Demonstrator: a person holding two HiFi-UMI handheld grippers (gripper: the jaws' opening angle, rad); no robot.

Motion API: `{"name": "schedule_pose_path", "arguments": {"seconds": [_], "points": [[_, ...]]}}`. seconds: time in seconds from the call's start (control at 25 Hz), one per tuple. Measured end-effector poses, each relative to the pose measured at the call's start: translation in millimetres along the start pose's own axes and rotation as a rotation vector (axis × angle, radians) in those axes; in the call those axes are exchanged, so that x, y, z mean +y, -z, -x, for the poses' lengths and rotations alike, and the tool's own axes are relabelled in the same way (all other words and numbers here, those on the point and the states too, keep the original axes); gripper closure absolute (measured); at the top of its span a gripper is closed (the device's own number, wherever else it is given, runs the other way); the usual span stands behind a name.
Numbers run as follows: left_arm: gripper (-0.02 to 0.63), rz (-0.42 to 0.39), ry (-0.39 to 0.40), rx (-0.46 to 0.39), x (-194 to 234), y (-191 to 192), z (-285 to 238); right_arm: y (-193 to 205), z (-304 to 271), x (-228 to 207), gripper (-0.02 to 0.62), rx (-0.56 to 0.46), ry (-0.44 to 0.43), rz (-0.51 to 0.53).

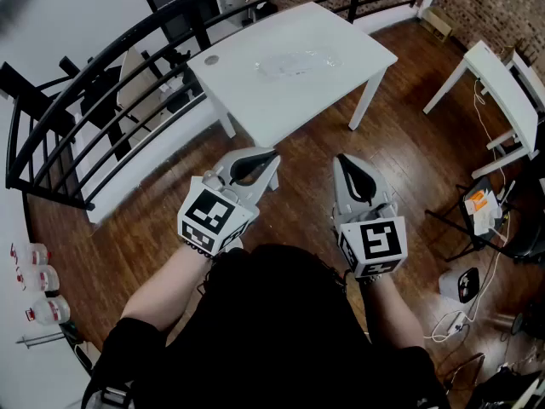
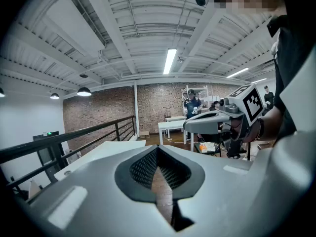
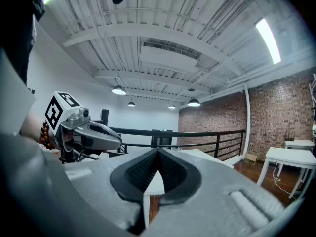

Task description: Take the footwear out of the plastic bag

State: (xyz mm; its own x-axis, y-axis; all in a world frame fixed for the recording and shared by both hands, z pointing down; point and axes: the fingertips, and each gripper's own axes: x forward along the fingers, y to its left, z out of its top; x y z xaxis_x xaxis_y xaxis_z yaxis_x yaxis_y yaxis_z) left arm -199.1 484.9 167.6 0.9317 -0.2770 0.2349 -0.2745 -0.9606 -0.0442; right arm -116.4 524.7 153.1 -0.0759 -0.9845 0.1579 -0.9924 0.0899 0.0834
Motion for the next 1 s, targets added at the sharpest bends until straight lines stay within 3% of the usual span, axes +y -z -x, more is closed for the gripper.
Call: {"name": "schedule_pose_path", "arguments": {"seconds": [0.48, 0.8, 1.0], "points": [[0.591, 0.019, -0.01, 0.021, 12.2, 6.5, -19.6, 10.9, -15.8, -15.1, 0.604, 0.02, -0.017, -0.027], [0.591, 0.075, -0.007, 0.008, 61.0, 11.1, -66.2, 12.3, -66.7, -49.2, 0.604, 0.058, -0.015, 0.006], [0.591, 0.112, -0.014, 0.006, 115.8, 19.3, -98.3, 6.2, -125.4, -66.5, 0.604, 0.076, -0.018, 0.03]]}}
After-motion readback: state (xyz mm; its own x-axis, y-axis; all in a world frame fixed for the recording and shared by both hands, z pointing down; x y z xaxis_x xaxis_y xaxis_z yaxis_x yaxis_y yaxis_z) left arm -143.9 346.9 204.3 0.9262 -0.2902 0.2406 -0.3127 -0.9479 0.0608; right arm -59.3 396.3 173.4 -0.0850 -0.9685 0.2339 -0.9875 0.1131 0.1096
